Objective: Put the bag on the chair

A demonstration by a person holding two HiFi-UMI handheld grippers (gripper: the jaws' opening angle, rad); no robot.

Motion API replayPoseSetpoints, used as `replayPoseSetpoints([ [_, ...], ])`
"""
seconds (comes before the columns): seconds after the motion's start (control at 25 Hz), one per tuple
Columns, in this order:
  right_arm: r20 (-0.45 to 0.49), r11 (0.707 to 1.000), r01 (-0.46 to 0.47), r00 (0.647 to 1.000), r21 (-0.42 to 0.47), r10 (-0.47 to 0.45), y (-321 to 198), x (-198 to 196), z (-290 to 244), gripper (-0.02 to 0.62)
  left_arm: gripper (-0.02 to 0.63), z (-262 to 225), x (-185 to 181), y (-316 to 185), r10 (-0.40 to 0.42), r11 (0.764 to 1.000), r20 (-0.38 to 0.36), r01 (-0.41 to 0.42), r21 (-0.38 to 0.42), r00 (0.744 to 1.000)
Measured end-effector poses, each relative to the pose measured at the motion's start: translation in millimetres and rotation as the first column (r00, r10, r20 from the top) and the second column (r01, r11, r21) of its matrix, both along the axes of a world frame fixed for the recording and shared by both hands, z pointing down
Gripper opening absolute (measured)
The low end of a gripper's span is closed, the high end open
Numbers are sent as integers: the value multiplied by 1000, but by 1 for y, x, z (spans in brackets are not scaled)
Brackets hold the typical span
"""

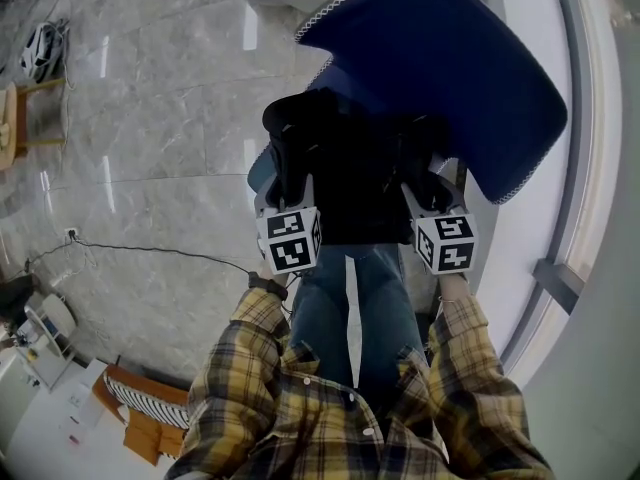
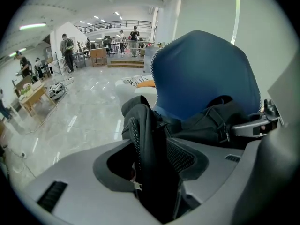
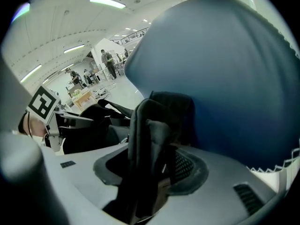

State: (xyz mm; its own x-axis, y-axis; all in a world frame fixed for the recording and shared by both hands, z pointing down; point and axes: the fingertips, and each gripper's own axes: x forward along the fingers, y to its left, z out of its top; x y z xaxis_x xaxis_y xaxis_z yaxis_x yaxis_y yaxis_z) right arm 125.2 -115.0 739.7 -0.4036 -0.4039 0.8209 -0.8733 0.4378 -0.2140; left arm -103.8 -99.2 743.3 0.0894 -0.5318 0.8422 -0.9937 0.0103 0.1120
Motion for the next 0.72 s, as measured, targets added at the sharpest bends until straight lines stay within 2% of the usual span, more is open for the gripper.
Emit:
replayPoseSetpoints([
  [0.16,14,1000,-19,1000,-5,19,-4,-5,-9,255,232,-9,-6,-2,6,1000,11,-6,20,1000],
  [0.72,12,997,-61,998,39,61,-7,-5,-59,272,236,-73,-7,-33,30,990,-20,-27,136,999],
])
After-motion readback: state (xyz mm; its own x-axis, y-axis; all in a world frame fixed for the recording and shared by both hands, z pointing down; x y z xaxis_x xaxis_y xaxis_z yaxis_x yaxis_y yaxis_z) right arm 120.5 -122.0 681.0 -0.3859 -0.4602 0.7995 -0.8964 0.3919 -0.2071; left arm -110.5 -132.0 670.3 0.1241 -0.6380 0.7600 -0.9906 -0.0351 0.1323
